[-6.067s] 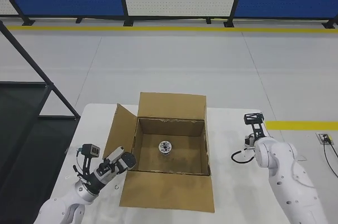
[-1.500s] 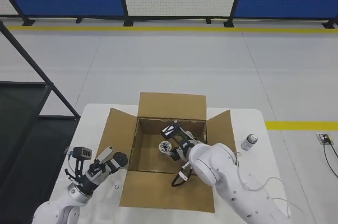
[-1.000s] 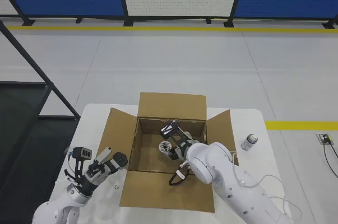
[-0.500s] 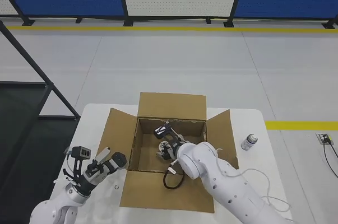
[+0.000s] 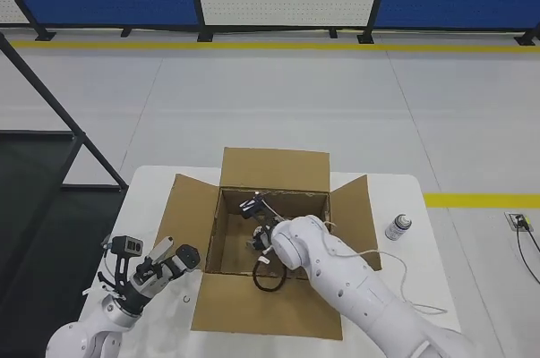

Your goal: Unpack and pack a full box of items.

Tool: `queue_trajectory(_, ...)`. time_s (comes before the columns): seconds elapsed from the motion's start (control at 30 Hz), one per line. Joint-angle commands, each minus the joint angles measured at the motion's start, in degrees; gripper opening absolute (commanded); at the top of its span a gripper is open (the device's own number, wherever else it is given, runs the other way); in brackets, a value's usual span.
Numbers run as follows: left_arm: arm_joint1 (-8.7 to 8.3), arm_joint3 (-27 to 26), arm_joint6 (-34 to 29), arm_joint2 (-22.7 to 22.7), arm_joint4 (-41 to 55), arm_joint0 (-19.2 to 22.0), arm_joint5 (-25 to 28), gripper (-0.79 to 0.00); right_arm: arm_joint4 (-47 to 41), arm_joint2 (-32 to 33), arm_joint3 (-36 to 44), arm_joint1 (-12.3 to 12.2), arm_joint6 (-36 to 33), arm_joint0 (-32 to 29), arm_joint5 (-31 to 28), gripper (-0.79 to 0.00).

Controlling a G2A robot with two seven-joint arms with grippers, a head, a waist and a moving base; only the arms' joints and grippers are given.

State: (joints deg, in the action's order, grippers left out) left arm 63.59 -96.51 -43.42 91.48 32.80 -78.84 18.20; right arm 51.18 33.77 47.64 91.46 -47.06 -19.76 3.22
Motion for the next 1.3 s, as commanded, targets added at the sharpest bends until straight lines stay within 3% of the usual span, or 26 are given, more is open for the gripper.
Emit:
queue_trajectory(0.0,0.01,0.01,0.02,0.01,0.07,0.03,0.15,0.0,-0.46,0.13,-1.31,0.46,0.34,0.42,-0.34,-0.785)
queue_trajectory(0.23,-0.02,-0.23,0.08,-0.01,-0.35,0.05,-0.04,0.0,-1.04,1.6,-1.99,0.82,1.34,0.74,-3.46,-0.785)
queue_trajectory(0.4,-0.02,-0.29,0.08,-0.2,-0.52,0.22,-0.47,0.0,0.25,4.47,3.9,-0.69,0.96,-0.97,-5.56,-0.785)
queue_trajectory(0.57,0.01,-0.32,0.29,-0.66,-0.72,0.76,-0.71,0.0,6.02,9.6,19.1,-4.13,-2.1,-7.51,-4.27,-0.785)
queue_trajectory(0.8,0.04,-0.36,0.21,-1.28,-1.22,1.58,-0.85,0.0,16.78,19.63,48.41,-9.28,-5.49,-24.85,-4.39,-0.785)
queue_trajectory(1.27,0.09,-0.41,0.34,-2.45,-2.21,2.78,-1.64,0.0,17.6,19.92,49.6,-9.45,-5.66,-25.63,-4.25,-0.785)
